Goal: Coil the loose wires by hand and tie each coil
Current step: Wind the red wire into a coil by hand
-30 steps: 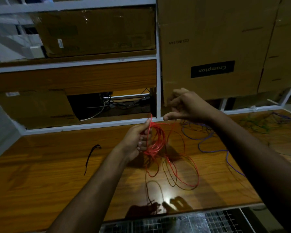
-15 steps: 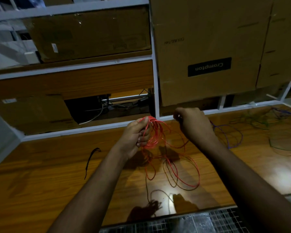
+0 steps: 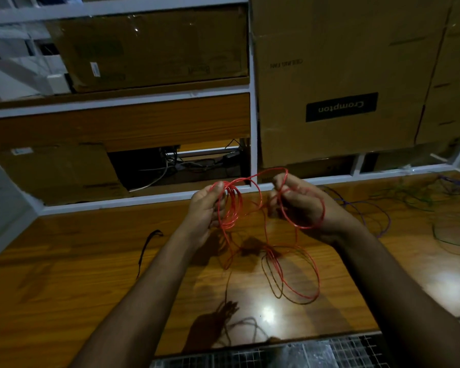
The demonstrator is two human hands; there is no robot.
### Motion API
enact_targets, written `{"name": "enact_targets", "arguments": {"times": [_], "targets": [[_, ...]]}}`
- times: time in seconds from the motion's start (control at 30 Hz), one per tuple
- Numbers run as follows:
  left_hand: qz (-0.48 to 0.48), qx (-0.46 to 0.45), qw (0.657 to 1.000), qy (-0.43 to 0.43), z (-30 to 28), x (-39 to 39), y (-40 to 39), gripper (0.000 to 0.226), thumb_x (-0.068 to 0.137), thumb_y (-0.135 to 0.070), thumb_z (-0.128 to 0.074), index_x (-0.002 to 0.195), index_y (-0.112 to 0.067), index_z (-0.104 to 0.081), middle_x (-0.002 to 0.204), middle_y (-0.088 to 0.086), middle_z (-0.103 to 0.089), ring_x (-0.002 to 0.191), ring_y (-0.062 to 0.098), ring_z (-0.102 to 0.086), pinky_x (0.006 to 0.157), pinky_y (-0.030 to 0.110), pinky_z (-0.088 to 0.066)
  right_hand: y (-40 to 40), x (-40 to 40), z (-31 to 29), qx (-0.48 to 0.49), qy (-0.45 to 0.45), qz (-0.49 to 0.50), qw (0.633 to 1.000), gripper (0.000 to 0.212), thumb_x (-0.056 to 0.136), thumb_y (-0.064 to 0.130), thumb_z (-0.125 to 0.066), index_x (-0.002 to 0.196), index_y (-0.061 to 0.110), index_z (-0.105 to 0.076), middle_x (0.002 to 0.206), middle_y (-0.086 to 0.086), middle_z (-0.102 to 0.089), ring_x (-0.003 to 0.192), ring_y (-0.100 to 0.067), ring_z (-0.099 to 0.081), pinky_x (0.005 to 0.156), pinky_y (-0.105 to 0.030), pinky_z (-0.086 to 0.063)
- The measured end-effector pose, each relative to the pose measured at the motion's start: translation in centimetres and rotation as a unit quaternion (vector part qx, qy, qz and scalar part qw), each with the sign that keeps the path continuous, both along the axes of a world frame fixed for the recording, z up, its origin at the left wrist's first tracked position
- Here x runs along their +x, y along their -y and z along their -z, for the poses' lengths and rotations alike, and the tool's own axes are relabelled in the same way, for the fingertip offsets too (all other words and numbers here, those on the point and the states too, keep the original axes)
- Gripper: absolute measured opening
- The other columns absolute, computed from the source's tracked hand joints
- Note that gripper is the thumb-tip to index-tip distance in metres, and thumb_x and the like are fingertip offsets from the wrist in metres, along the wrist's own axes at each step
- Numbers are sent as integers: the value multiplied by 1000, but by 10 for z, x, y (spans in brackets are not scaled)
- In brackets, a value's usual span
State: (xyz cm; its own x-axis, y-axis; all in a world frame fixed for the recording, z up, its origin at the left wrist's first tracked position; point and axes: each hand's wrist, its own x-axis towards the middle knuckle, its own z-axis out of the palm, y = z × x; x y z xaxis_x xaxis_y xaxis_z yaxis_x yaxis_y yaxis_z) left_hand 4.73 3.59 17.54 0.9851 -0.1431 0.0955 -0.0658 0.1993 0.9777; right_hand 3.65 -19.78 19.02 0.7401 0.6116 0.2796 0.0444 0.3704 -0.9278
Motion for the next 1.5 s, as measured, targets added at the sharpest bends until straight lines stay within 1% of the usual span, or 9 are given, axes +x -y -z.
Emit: {"name": "enact_targets", "arguments": {"times": [0.17, 0.3, 0.43, 0.6, 0.77, 0.9, 1.1, 1.37, 1.5], "targets": [[-3, 5, 1000, 20, -3, 1, -13, 28, 104, -28, -42, 79, -20, -51, 55, -8, -39, 41, 4, -32, 36, 16, -26, 33, 10, 10, -233, 29, -38, 971, 13, 97, 9, -57, 102, -3, -58, 87, -15, -58, 77, -24, -56, 71, -33, -50], [12, 25, 999, 40, -6, 3, -16, 31, 105, -28, -41, 75, -20, -46, 56, -6, -32, 43, 6, -26, 37, 17, -23, 35, 22, 21, -572, 172, 169, 784, 10, 95, 20, -62, 95, 27, -69, 93, 6, -71, 80, 2, -64, 77, -21, -54], [15, 67, 996, 53, 0, 4, -13, 33, 104, -31, -42, 74, -21, -43, 56, -6, -33, 45, 8, -26, 40, 20, -22, 24, 27, 22, -639, 245, 309, 661, 16, 97, 26, -60, 81, 29, -63, 80, 7, -67, 81, -11, -67, 66, -25, -47], [10, 31, 999, 36, 7, 11, -11, 33, 105, -31, -41, 74, -20, -45, 55, -7, -33, 42, 6, -27, 37, 17, -24, 12, 18, 22, -426, 217, 405, 779, 17, 90, 10, -69, 86, 24, -60, 85, 6, -70, 75, 2, -69, 67, -19, -54], [0, -30, 999, 23, 9, 21, -13, 31, 104, -30, -41, 75, -19, -45, 51, -9, -33, 37, 3, -25, 32, 15, -23, 13, 20, 31, -138, 46, 376, 915, 2, 84, -1, -70, 85, -1, -68, 112, -15, -69, 104, -24, -69, 92, -37, -56], [-1, -25, 999, 29, 5, 21, -11, 30, 104, -28, -41, 76, -20, -48, 51, -10, -33, 37, 2, -26, 33, 15, -23, 16, 33, 45, 23, -148, 433, 889, 32, 80, 9, -76, 97, -15, -64, 124, -17, -65, 116, -25, -64, 87, -29, -56], [6, 25, 999, 48, 8, 19, -9, 36, 105, -31, -42, 70, -27, -53, 52, -11, -35, 40, 4, -28, 37, 17, -24, 24, 54, 68, -61, -306, 430, 847, 54, 82, -8, -69, 131, 4, -49, 116, -25, -64, 95, -28, -71, 78, -32, -59], [-6, 92, 995, 39, 15, 13, -9, 32, 105, -31, -41, 76, -23, -50, 56, -8, -36, 45, 7, -31, 41, 20, -24, 30, 69, 65, -298, -142, 348, 878, 92, 93, -3, -55, 150, 50, -7, 147, -16, -27, 107, -23, -50, 69, -30, -57], [-2, 104, 994, 38, 16, 9, -12, 32, 105, -32, -41, 75, -22, -47, 56, -8, -36, 46, 8, -31, 43, 22, -24, 39, 75, 52, -371, -132, 406, 825, 101, 89, 2, -60, 156, 34, 8, 154, -25, -25, 111, -29, -53, 69, -33, -56]]}}
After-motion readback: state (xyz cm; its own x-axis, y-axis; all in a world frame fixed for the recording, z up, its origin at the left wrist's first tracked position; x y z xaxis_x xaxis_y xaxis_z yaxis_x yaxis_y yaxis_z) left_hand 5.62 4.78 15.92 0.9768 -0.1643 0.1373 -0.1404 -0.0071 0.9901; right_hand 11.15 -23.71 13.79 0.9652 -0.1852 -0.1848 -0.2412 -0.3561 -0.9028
